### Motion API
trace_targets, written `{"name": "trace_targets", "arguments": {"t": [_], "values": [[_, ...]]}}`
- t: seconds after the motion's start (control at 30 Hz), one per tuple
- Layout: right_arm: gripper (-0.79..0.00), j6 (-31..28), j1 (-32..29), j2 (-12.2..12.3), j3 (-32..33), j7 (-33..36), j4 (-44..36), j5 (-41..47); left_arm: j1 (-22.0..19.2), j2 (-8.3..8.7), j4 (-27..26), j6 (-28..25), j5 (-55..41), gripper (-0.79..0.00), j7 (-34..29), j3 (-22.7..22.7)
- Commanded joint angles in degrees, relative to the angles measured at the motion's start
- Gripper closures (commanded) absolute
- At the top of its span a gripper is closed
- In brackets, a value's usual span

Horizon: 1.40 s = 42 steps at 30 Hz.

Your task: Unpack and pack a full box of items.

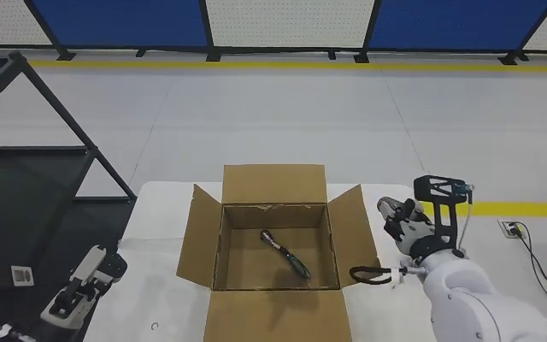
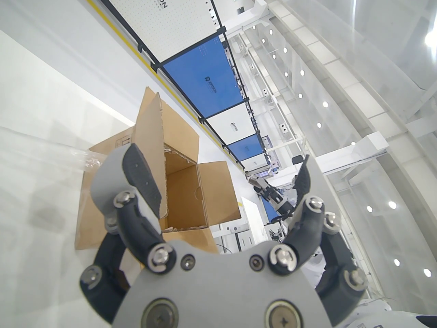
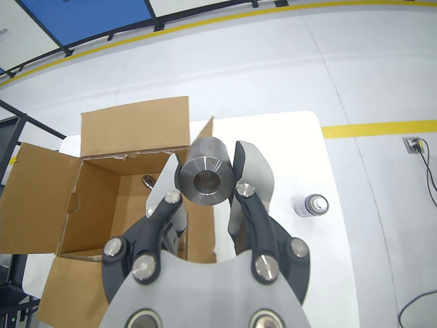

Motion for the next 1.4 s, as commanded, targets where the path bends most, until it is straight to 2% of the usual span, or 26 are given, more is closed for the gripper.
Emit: {"name": "trace_targets", "arguments": {"t": [0.0, 0.4, 0.73, 1.37], "values": [[0.000, -0.84, -0.74, 0.17, 1.40, 1.91, 1.17, -0.06, 0.00, 0.00, 0.00, 0.00, 0.00, -0.785, 0.00, 0.00], [0.000, -5.20, -2.40, 1.10, 4.48, 8.58, 14.60, -5.03, 0.00, 0.00, 0.00, 0.00, 0.00, -0.785, 0.00, 0.00], [0.000, -7.04, -3.22, 1.24, 3.12, 6.41, 24.37, -1.92, 0.00, 0.00, 0.00, 0.00, 0.00, -0.785, 0.00, 0.00], [0.000, -4.31, 3.15, 1.10, -1.85, 1.95, 40.15, -4.36, 0.00, 0.00, 0.00, 0.00, 0.00, -0.785, 0.00, 0.00]]}}
